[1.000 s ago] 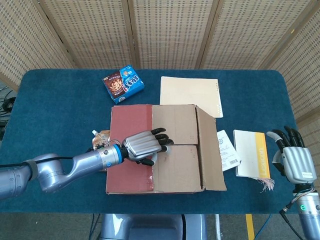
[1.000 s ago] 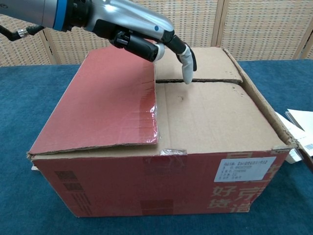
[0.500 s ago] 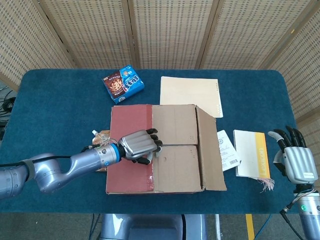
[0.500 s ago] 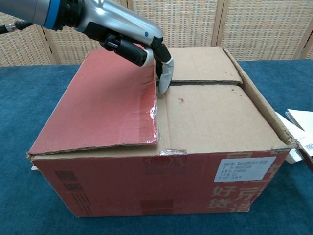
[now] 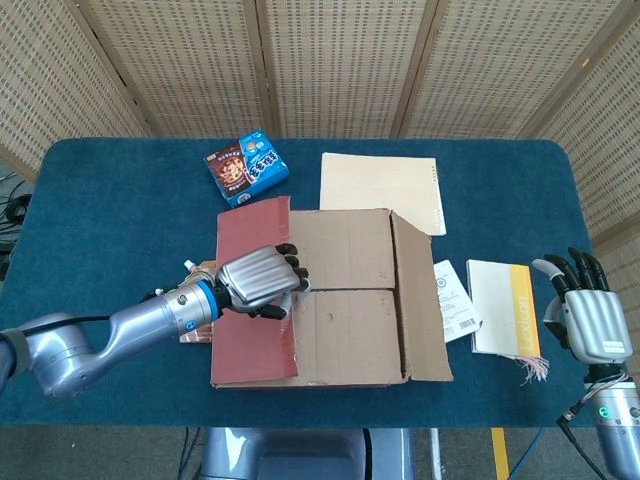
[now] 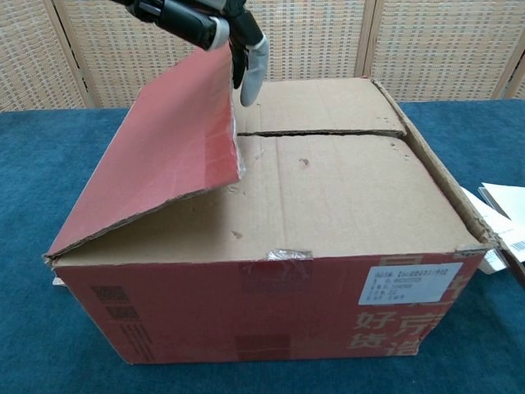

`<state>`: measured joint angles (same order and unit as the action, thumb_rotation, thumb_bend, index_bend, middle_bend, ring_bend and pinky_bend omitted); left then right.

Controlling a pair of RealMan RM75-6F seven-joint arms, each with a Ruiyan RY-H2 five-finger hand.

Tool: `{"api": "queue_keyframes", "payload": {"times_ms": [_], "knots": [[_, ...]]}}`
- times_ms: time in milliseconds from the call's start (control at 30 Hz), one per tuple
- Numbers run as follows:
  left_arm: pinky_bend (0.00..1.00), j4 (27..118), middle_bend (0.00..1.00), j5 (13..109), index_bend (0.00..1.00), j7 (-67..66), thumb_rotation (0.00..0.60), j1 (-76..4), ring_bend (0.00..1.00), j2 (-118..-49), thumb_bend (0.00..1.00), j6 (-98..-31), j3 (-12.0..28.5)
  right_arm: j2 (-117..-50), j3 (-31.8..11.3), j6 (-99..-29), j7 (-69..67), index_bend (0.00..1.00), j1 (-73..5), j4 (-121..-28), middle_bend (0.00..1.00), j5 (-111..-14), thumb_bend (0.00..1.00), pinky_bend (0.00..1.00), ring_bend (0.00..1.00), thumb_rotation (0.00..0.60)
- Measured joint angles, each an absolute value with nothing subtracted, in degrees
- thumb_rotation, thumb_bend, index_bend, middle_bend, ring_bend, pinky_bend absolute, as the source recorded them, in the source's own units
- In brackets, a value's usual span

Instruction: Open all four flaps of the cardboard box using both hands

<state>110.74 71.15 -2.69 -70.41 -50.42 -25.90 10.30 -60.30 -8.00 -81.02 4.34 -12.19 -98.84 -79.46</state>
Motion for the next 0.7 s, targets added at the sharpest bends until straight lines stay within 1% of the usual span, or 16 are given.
{"api": "queue_keyframes", "payload": {"times_ms": [200, 433, 700], "knots": [[0.18, 113.51, 0.36, 72.56, 0.42, -1.41, 0.086, -67.79, 0.31, -45.32, 0.99, -28.76, 11.38, -60.41, -8.46, -80.39, 4.91, 0.2, -12.69, -99.0, 0.18, -79.26, 0.96, 0.05, 0.0, 0.6], [0.18, 117.38, 0.37, 77.77, 0.42, 3.9, 0.085, -62.39, 0.31, -37.29, 0.98, -32.25, 12.6, -60.67, -8.79, -79.61, 4.95, 0.2, -13.21, -98.88, 0.18, -79.11, 0.96, 0.05, 0.0, 0.6], [0.19, 119.59, 0.37, 83.36, 0.42, 8.88, 0.085, -57.39, 0.31, -31.68, 0.98, -35.03, 12.62, -60.93, -9.03, -78.75, 4.8, 0.19, -13.85, -98.6, 0.18, -79.19, 0.96, 0.05, 0.0, 0.6]]}}
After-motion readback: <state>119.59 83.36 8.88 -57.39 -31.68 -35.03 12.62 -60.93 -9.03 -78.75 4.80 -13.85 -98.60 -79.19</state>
